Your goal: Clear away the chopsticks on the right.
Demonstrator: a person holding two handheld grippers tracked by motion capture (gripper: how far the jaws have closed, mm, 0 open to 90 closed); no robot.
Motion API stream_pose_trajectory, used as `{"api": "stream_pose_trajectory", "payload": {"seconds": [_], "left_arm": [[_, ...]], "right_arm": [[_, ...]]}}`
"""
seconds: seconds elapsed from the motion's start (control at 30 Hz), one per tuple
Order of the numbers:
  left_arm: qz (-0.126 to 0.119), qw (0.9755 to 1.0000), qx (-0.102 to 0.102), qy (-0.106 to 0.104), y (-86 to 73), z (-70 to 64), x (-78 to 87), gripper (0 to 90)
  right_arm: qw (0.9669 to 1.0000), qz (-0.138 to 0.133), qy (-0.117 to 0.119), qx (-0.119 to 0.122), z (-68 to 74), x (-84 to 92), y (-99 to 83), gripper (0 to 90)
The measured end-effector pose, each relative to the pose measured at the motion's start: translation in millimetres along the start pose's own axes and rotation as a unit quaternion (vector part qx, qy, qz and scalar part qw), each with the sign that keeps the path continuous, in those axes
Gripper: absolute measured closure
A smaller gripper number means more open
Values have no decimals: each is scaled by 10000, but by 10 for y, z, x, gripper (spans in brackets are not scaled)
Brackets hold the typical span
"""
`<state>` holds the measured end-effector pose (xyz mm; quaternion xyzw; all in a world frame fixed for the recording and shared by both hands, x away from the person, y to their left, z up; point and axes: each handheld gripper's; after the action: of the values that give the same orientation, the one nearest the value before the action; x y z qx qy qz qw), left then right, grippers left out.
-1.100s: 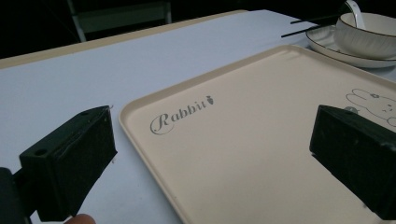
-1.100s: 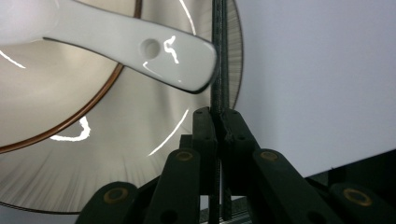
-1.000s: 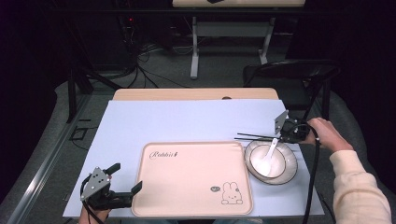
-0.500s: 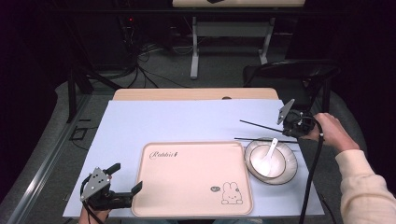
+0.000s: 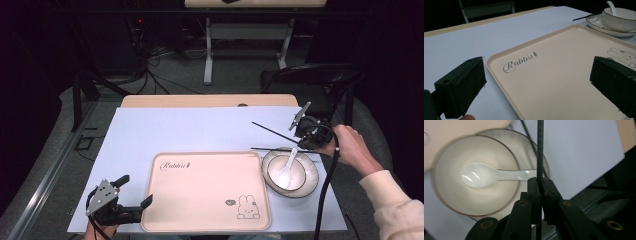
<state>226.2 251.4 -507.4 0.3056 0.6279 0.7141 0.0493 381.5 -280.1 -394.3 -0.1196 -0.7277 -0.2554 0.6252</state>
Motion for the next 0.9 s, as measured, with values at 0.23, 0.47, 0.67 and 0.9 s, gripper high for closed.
{"api": "stream_pose_trajectory", "payload": {"seconds": [0.23, 0.47, 0.67, 0.9], "left_arm": [[-13, 10000, -28, 0, 1, -8, 5, 1], [-21, 10000, -50, -2, -1, -8, 15, 1], [-26, 10000, -70, -17, 3, -15, 16, 1], [-33, 10000, -90, -12, 6, -24, 19, 1]], "right_arm": [[9945, -210, 281, -984, 354, 54, 166, 856], [9864, -395, 861, -1341, 583, -42, 249, 855], [9768, -474, 1264, -1663, 755, -171, 263, 856], [9684, -592, 1430, -1956, 930, -275, 291, 856]]}}
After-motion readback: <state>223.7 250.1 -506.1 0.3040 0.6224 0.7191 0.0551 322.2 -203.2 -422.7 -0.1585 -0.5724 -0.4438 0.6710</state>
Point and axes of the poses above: each handheld gripper's, and its own axes: x roughly backward along the jaws, y roughly out of its top, z roughly to its left, and after that the axes turned 9 degrees about y, right-handed
